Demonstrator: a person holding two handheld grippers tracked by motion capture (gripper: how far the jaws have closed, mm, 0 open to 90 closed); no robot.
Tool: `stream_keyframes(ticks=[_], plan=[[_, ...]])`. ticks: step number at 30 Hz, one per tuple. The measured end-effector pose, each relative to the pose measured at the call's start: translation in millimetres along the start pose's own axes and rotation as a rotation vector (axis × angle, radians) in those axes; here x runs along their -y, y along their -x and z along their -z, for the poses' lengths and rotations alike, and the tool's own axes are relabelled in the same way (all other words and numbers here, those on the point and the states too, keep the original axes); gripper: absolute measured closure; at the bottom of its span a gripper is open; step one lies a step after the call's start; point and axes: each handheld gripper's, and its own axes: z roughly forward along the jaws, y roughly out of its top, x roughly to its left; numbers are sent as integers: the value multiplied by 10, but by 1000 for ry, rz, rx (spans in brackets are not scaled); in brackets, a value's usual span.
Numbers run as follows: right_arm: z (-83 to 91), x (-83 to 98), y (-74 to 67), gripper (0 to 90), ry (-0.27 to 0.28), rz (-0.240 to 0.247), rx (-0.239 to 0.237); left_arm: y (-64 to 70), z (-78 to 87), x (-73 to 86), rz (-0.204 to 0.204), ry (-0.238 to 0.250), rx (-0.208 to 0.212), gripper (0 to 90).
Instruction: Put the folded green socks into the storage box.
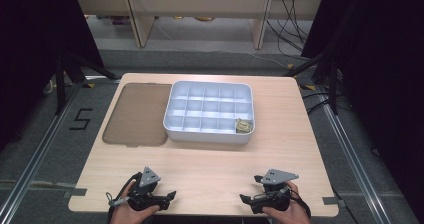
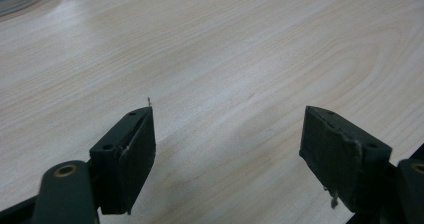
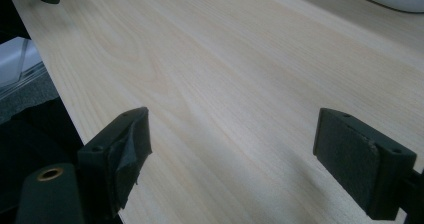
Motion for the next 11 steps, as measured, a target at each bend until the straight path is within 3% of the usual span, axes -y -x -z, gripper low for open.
stream_keyframes(ticks=[5, 7, 11], plan=[[-2, 4, -13, 159, -3, -17, 2, 0, -4, 3, 8, 1, 1, 217], [-8, 0, 0, 159, -1, 4, -3, -1, -2, 3, 8, -1, -1, 217], [-6, 0, 7, 159, -2, -5, -18, 0, -1, 2, -1, 3, -1, 217]])
